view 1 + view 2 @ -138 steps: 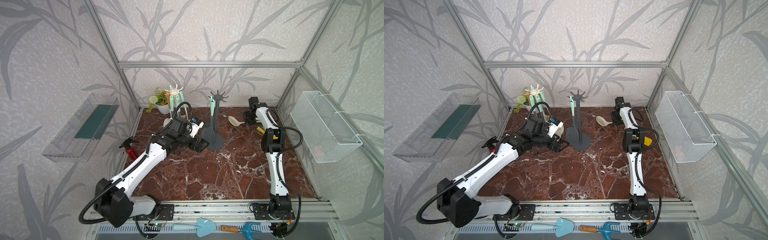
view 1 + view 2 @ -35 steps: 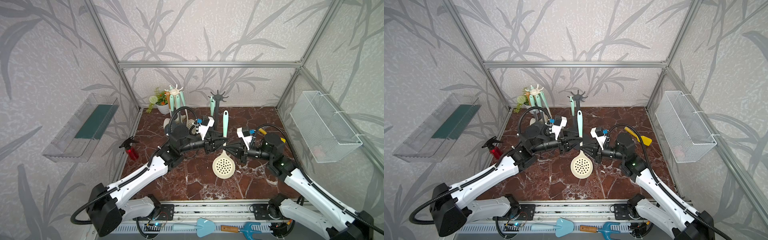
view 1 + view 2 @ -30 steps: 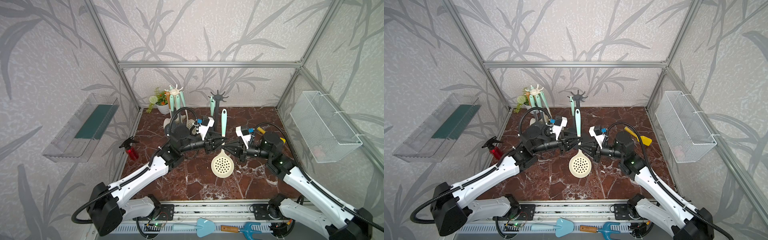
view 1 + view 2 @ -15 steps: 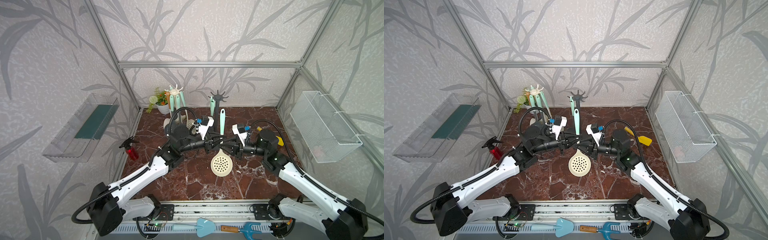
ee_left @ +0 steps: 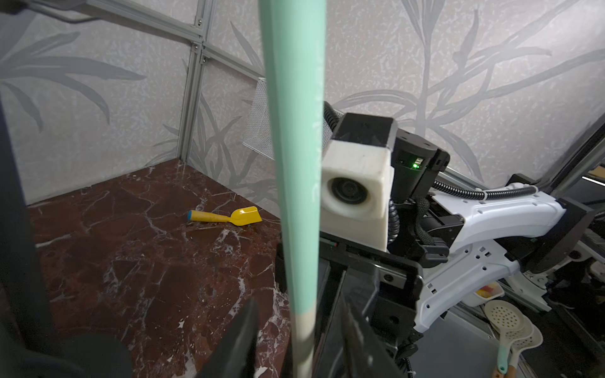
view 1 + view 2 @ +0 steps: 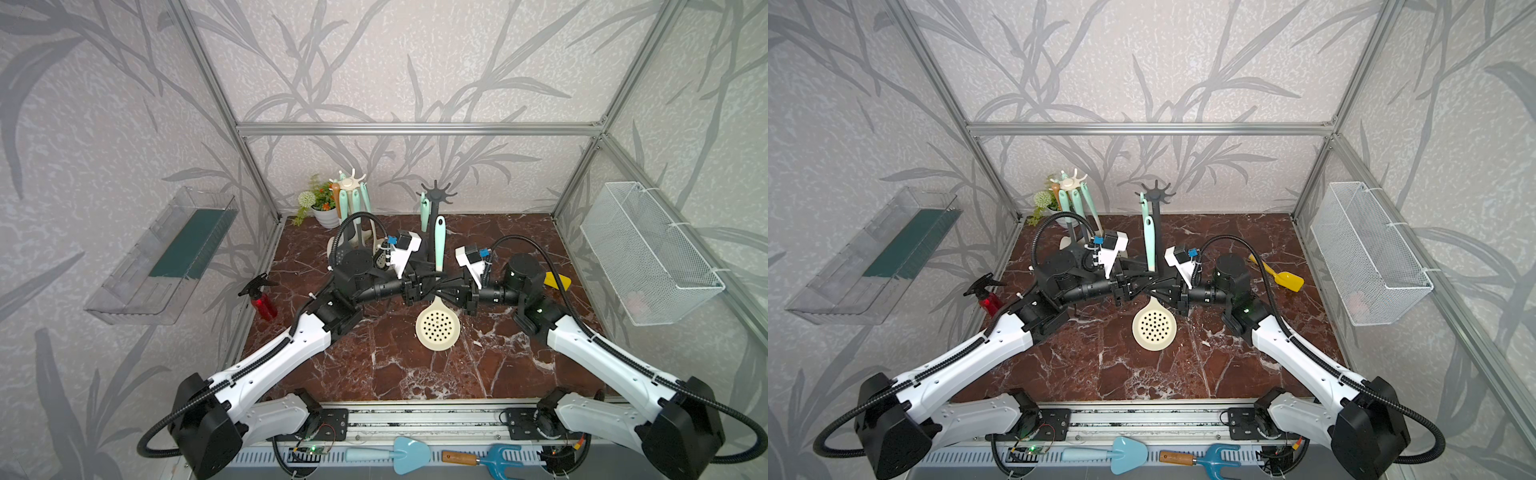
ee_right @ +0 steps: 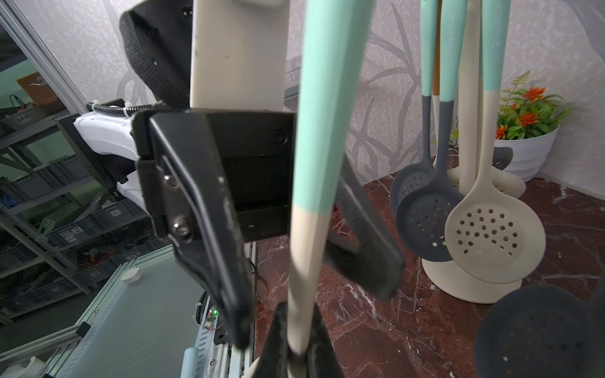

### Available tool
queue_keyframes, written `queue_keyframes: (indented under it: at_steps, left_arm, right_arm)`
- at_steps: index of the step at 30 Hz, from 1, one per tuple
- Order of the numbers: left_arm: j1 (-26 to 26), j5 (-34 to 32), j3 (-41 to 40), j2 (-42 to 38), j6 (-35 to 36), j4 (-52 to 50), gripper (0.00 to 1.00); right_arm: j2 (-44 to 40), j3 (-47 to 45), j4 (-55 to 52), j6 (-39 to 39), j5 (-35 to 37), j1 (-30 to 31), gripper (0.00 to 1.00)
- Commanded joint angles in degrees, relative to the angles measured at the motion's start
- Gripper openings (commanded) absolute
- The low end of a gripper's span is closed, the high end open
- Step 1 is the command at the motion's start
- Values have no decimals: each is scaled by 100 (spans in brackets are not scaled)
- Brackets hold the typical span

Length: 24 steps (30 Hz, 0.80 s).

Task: Hang the skimmer on the kitchen utensil rack
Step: Pick up the skimmer from the corner of the board, then hang the skimmer on the rack.

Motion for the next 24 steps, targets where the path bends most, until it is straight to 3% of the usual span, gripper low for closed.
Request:
queue_keyframes:
  at_steps: [1, 6, 24]
  left_arm:
    - [269, -307, 151, -479, 237, -860, 55]
    - [636, -452, 206, -740, 439, -1616, 66]
    - [795, 18, 438, 254, 325, -1050, 68]
  right_arm:
    - [95, 360, -45, -243, -159, -24, 0]
    - [381, 527, -15, -234, -266, -175, 0]
    - [1318, 796, 703, 463, -743, -745, 0]
